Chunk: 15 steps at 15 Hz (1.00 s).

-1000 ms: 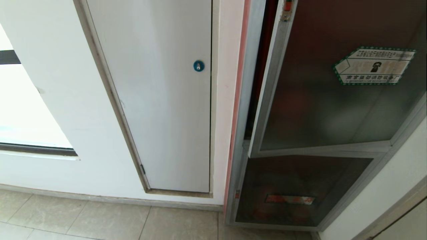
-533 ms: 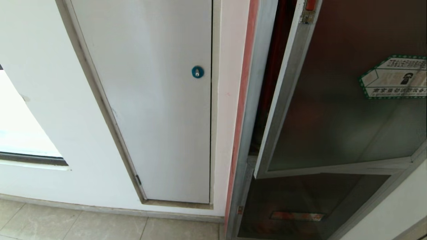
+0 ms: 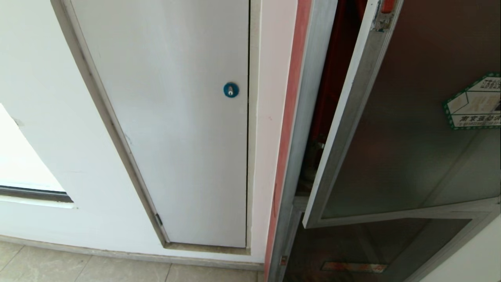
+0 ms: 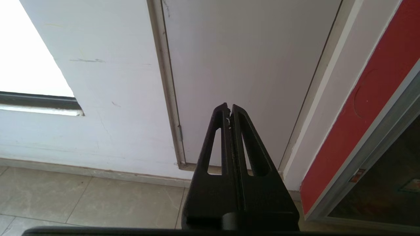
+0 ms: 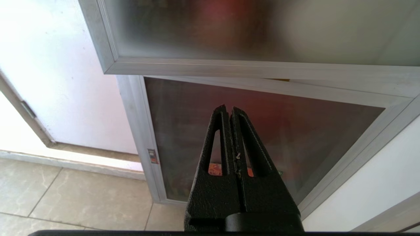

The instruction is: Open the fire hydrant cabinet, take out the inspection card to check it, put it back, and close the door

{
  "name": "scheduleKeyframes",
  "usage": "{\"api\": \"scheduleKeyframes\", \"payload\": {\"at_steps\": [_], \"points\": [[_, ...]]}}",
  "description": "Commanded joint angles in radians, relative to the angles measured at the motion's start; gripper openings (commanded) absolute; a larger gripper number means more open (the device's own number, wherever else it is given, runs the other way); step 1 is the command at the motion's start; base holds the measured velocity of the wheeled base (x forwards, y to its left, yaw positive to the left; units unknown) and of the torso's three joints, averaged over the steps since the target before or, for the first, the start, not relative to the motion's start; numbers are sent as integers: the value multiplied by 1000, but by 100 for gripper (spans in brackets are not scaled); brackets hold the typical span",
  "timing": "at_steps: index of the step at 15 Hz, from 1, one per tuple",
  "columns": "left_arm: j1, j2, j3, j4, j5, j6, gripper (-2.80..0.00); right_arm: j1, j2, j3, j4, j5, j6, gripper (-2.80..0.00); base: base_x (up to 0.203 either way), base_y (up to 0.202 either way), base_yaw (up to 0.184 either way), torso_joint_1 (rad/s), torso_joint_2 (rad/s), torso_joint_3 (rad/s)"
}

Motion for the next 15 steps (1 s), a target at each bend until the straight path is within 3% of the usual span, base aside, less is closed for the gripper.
{"api": "scheduleKeyframes", "payload": {"at_steps": [1, 15], "points": [[0, 0, 18, 0, 1, -1, -280, 0, 1, 0, 0, 1, -1, -280, 0, 0, 0, 0, 0, 0], [0, 0, 18, 0, 1, -1, -280, 0, 1, 0, 0, 1, -4, -280, 0, 0, 0, 0, 0, 0]]}}
